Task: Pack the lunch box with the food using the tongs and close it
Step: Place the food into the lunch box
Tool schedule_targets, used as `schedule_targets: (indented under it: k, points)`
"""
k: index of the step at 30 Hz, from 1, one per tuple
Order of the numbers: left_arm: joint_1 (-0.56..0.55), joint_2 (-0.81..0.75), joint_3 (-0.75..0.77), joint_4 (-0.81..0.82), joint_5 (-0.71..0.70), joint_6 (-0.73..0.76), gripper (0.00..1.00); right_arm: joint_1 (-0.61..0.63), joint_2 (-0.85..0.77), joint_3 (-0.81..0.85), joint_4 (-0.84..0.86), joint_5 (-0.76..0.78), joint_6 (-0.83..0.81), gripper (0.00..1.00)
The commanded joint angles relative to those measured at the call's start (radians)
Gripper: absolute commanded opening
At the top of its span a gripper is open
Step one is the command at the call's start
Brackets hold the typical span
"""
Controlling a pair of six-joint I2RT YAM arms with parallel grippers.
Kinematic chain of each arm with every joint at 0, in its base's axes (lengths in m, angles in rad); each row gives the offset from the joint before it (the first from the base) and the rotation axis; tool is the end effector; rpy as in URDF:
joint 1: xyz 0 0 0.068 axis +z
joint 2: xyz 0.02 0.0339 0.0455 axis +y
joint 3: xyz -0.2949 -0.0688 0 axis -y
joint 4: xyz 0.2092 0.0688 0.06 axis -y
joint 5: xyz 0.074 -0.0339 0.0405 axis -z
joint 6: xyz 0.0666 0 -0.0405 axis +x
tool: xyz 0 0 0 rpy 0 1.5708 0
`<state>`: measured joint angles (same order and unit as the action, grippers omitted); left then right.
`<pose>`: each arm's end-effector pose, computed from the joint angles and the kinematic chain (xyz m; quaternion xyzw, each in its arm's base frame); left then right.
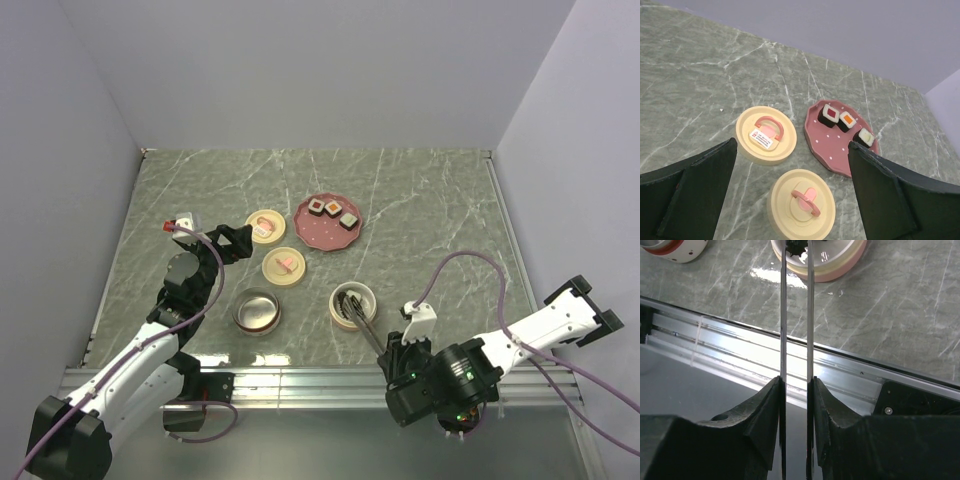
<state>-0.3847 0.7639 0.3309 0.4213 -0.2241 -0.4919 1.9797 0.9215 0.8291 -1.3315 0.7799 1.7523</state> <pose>0.1548 -0.0467 0.2826 -0.1164 0.7015 -0.2245 0.6663 0.0138 0.0859 0.2688 -0.0769 0.9196 0.1752 0.3430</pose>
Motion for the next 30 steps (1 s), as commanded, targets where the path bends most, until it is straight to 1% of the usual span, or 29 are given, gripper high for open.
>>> schedule_targets:
  k: [1,3,5,6,15,21,22,24,25,26,27,28,29,30]
  points:
    - [0.004,0.008,0.002,0.037,0.019,-0.008,1.00,0.010,-0.021,0.001,-0.115,0.087,0.044,0.37]
    - [0.004,0.009,0.002,0.037,0.020,-0.005,0.99,0.008,-0.023,0.007,-0.115,0.102,0.035,0.43]
    - [0.004,0.011,0.002,0.039,0.022,-0.005,0.99,0.008,-0.023,0.019,-0.115,0.128,0.023,0.44]
    - [0.004,0.009,0.002,0.037,0.022,-0.007,1.00,0.008,-0.023,0.021,-0.113,0.133,0.021,0.47]
    - [0.004,0.012,0.003,0.040,0.025,-0.005,1.00,-0.005,-0.035,0.039,-0.112,0.202,-0.004,0.51]
    - [0.004,0.014,0.002,0.040,0.025,-0.005,1.00,-0.050,-0.009,0.087,-0.107,0.278,-0.057,0.53]
    - [0.003,0.014,0.002,0.040,0.025,-0.005,0.99,-0.062,0.000,0.099,-0.094,0.285,-0.104,0.53]
    - [0.004,0.015,0.003,0.040,0.026,-0.005,1.00,-0.125,0.005,0.110,0.009,0.291,-0.209,0.54]
    - [0.004,0.014,0.003,0.040,0.026,-0.005,0.99,-0.157,0.005,0.116,0.056,0.289,-0.334,0.54]
    - [0.004,0.014,0.003,0.039,0.026,-0.004,0.99,-0.201,0.004,0.116,0.125,0.289,-0.380,0.54]
    - [0.004,0.012,0.003,0.039,0.025,-0.005,0.99,-0.226,-0.006,0.116,0.147,0.294,-0.443,0.54]
    - [0.004,0.011,0.002,0.039,0.025,-0.005,0.99,-0.245,-0.013,0.114,0.166,0.297,-0.468,0.54]
    - [0.004,0.009,0.000,0.040,0.026,-0.005,1.00,-0.277,-0.022,0.110,0.225,0.298,-0.506,0.54]
    - [0.004,0.008,-0.001,0.042,0.026,-0.005,1.00,-0.295,-0.051,0.098,0.274,0.294,-0.613,0.54]
